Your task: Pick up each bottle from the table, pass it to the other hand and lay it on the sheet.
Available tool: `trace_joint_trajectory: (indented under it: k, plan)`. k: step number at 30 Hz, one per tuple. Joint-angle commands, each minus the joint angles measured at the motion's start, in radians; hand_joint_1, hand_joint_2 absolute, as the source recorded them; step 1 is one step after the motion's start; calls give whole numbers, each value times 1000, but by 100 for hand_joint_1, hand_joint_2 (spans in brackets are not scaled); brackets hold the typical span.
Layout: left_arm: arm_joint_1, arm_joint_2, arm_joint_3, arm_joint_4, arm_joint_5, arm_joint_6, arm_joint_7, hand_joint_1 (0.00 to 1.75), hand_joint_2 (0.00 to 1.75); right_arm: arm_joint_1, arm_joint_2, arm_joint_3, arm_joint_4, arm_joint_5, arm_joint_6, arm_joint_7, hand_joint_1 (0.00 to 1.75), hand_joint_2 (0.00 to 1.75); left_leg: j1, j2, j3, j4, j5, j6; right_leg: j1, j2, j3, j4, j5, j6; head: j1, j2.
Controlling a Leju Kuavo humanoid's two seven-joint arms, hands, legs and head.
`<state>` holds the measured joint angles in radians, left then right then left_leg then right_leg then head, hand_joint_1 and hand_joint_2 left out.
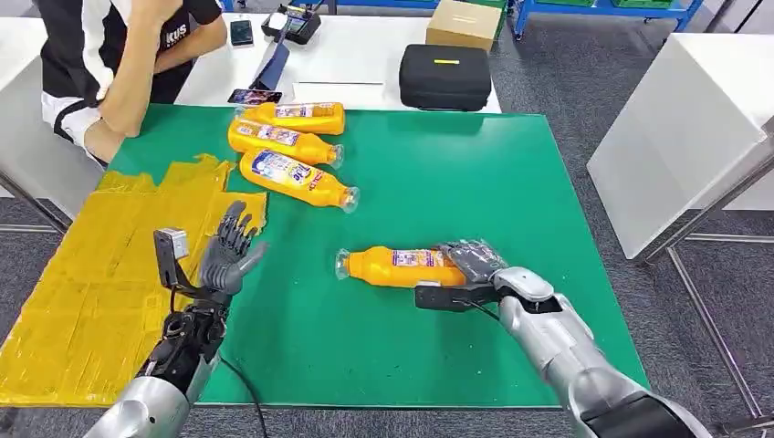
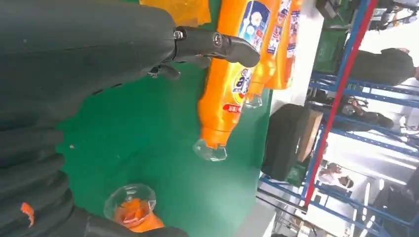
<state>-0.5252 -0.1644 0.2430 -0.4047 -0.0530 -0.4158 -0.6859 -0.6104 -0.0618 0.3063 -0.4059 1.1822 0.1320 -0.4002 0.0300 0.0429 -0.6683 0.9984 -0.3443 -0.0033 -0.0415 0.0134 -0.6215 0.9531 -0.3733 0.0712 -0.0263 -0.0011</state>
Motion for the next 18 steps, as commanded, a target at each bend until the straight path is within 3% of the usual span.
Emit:
trace_joint_trajectory:
  k: [1,7,11,18]
  plan:
    - [-4,37,-10,2,1,1,5,0,175,-6,41,48,109,3,17,-2,175,175,1,-3,2,0,-2,0,1,-2,2,0,-3,-5,0,0]
    - [34,44,-14,-38,26,19,17,0,175,-12,70,36,106,-17,-14,-5,175,175,0,-2,3,-1,-4,-2,1,-2,2,0,-4,-6,0,0]
    - [86,44,-51,-94,66,6,16,0,175,-32,126,-57,68,-112,-231,-33,175,175,0,0,1,0,-4,-2,1,0,1,0,-3,-5,0,0]
    - [108,35,-143,-177,85,40,19,0,175,-50,191,-197,26,-296,-299,-20,175,175,0,-10,-8,1,-1,2,0,-8,-6,3,-4,-5,0,0]
